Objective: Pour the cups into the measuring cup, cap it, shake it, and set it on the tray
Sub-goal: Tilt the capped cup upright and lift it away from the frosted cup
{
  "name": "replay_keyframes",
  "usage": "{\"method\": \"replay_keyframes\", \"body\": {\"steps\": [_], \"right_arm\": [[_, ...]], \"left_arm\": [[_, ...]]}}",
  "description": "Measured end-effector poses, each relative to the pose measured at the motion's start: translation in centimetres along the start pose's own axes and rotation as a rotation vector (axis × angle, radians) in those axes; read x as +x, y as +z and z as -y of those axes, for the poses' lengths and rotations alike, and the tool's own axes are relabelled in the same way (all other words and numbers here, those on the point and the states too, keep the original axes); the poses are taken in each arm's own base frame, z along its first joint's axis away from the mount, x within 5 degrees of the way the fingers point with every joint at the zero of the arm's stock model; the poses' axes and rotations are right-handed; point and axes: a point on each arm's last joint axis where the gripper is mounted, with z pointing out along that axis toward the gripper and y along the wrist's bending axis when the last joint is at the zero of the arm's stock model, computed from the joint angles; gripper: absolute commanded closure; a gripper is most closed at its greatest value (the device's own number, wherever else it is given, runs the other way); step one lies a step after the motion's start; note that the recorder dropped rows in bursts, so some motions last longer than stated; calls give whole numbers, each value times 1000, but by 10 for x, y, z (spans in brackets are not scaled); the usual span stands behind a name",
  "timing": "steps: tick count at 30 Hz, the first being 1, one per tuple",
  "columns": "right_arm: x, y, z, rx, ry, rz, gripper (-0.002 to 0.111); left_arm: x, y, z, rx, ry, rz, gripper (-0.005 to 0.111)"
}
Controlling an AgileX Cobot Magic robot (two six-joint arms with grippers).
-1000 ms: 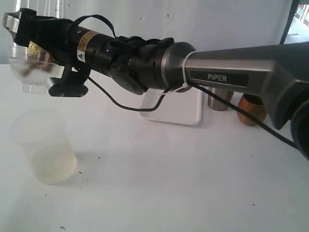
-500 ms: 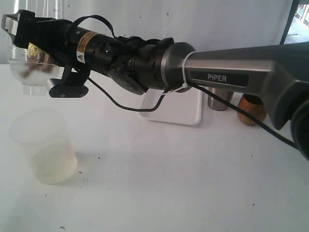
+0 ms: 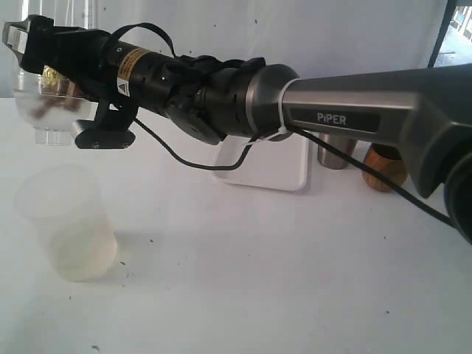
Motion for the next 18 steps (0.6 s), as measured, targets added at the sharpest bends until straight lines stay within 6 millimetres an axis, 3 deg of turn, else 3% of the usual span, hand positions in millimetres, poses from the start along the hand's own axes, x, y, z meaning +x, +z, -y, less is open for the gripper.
{"method": "replay_keyframes", "body": {"steps": [10, 18], "right_arm": [[2, 0, -1, -10, 66, -18, 108], [13, -2, -12, -75, 735, -189, 108]], "left_arm": [[0, 0, 0, 0, 0, 0, 107], [0, 0, 0, 0, 0, 0, 107]]}}
